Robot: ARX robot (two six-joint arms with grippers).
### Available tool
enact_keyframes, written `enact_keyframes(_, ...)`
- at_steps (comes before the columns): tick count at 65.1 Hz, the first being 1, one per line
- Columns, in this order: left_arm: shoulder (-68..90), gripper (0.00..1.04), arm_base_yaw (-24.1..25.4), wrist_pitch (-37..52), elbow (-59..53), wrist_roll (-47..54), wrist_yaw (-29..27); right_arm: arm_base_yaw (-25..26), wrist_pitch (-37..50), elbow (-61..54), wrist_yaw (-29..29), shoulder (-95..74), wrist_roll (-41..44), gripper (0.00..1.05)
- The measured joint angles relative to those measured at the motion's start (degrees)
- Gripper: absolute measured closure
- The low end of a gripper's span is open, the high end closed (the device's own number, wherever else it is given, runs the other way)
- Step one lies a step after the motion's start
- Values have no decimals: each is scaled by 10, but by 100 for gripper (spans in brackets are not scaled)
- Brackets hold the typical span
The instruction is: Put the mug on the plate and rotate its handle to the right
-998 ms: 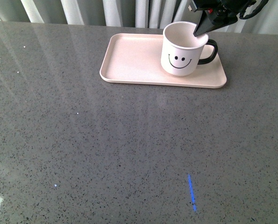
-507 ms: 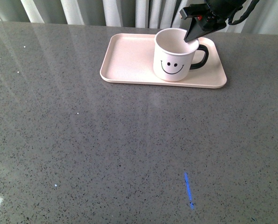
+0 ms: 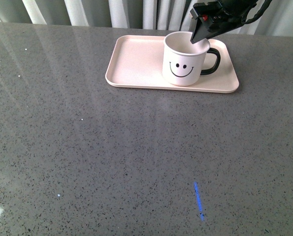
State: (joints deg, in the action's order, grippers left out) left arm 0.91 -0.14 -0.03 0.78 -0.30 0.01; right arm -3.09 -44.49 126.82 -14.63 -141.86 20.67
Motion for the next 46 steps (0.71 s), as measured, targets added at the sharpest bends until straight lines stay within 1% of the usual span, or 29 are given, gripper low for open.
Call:
enact_keyframes(5,0,9,0,0,0,0,0,0,0,4,0,0,0,54)
enact_keyframes(7,0,9,0,0,0,0,0,0,1,6,0,0,0,47)
enact_keyframes(13,0,9,0,0,0,0,0,0,6,6,-5,0,-1,35)
enact_keyframes(17,0,9,0,0,0,0,0,0,13,6,-9,0,-1,24)
enact_keyframes(24,0,9,0,0,0,0,0,1,34,-6,-17,9,-5,9)
enact_keyframes(26,0,9,0,0,0,0,0,1,40,-12,-20,14,-7,8)
enact_keyframes(28,0,9,0,0,0,0,0,2,50,-23,-24,23,-7,8)
enact_keyframes(30,0,9,0,0,0,0,0,4,68,-42,-26,39,-10,10)
enact_keyframes(34,0,9,0,0,0,0,0,7,108,-80,-46,71,-15,9)
enact_keyframes(41,0,9,0,0,0,0,0,12,181,-162,-71,144,-17,9)
enact_keyframes(46,0,9,0,0,0,0,0,13,243,-244,-91,212,-16,9)
